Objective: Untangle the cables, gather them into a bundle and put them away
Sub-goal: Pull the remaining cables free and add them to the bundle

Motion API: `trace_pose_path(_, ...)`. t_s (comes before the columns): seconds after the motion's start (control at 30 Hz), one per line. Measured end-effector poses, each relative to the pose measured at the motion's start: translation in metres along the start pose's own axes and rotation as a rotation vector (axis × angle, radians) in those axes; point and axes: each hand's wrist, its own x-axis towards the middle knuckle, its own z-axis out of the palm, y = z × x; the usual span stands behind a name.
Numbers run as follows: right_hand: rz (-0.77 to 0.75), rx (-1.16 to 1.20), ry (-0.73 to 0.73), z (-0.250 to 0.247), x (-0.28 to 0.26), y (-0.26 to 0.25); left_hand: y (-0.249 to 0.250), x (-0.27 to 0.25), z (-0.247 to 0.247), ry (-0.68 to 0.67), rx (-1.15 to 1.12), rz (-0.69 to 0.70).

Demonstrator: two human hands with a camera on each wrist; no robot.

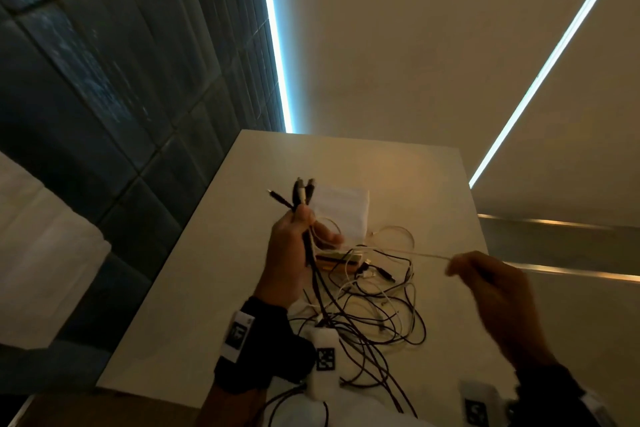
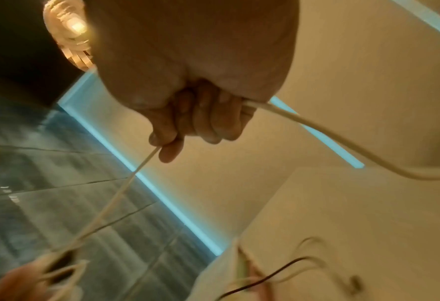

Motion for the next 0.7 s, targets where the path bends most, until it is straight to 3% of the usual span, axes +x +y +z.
trace_pose_path(0.13, 0.196, -0.127, 0.221, -0.066, -0.018, 0.054, 0.004, 0.010, -0.030, 0.086, -0.094, -0.001)
trace_pose_path(0.33, 0.349, -0.339, 0.255, -0.106, -0.043, 0.105, 0.006, 0.004, -0.012, -0.046, -0.147, -0.054)
trace_pose_path(0.4, 0.376, -0.341, 0.068, -0.100, -0.044, 0.102, 0.008, 0.005, -0.007, -0.063, -0.276, -0.052)
trace_pose_path(0.5, 0.383, -0.546, -0.508, -0.070, -0.048, 0.095, 0.012, 0.005, 0.003, -0.120, -0.430, -0.046)
trace_pose_path(0.53, 0.370, -0.584, -0.598, -0.058, -0.045, 0.089, 0.012, 0.003, 0.008, -0.132, -0.435, -0.038)
trace_pose_path(0.57, 0.324, -0.554, -0.607, -0.045, -0.042, 0.079, 0.012, 0.000, 0.013, -0.142, -0.435, -0.031)
trace_pose_path(0.7, 0.051, -0.184, -0.391, 0.011, -0.016, 0.010, 0.010, -0.006, 0.025, -0.168, -0.432, -0.040)
